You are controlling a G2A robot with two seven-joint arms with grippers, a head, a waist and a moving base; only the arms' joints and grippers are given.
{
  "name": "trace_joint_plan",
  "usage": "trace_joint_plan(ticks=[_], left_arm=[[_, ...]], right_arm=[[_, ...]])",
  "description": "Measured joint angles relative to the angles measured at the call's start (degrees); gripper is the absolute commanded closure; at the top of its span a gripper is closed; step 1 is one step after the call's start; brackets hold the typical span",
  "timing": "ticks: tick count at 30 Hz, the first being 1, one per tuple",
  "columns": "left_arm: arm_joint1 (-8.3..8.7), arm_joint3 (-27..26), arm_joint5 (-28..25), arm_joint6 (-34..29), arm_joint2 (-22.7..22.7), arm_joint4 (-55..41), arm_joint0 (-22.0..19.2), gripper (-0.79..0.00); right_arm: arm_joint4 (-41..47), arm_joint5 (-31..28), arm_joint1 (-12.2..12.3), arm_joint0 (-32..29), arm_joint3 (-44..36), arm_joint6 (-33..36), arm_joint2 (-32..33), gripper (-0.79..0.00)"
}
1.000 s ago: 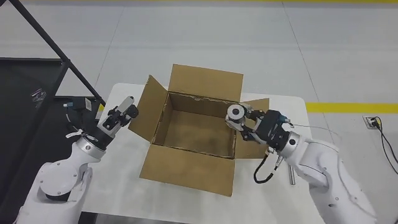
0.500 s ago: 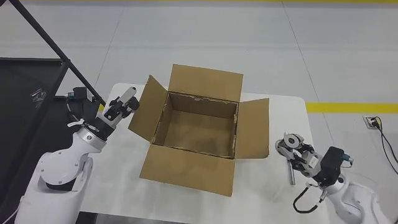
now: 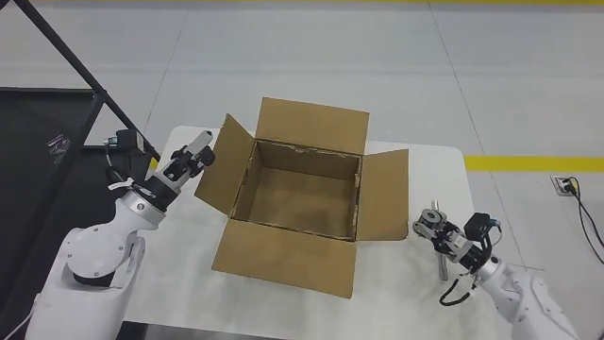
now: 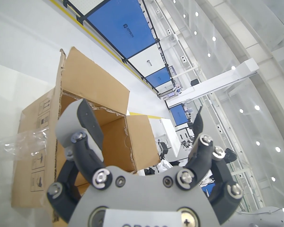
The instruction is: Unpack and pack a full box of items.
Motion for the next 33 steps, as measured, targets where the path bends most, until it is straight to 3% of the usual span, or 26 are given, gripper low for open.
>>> trace_joint_plan(ticks=[11, 12, 16, 21, 29, 33], left_arm=[[0.0, 0.0, 0.0, 0.0, 0.0, 0.0, 0.0, -0.785], [0.0, 0.0, 0.0, 0.0, 0.0, 0.0, 0.0, -0.785], [0.0, 0.0, 0.0, 0.0, 0.0, 0.0, 0.0, -0.785], [0.0, 0.0, 0.0, 0.0, 0.0, 0.0, 0.0, -0.785], [0.0, 0.0, 0.0, 0.0, 0.0, 0.0, 0.0, -0.785], [0.0, 0.0, 0.0, 0.0, 0.0, 0.0, 0.0, -0.785]], right_arm=[[-5.2, 4.7, -0.1, 3.9, 2.6, 4.5, -3.6, 0.0], [-5.3, 4.8, -0.1, 4.0, 2.8, 4.7, -3.7, -0.114], [-5.1, 5.0, 0.0, 4.5, 3.1, 5.8, -4.2, -0.336], [-5.0, 5.1, 0.1, 4.9, 3.4, 6.6, -4.7, -0.391], [-4.9, 5.9, 0.3, 4.7, 2.7, 7.2, -5.3, -0.69], [-4.8, 6.3, 0.5, 4.2, 1.7, 7.5, -5.3, -0.711]])
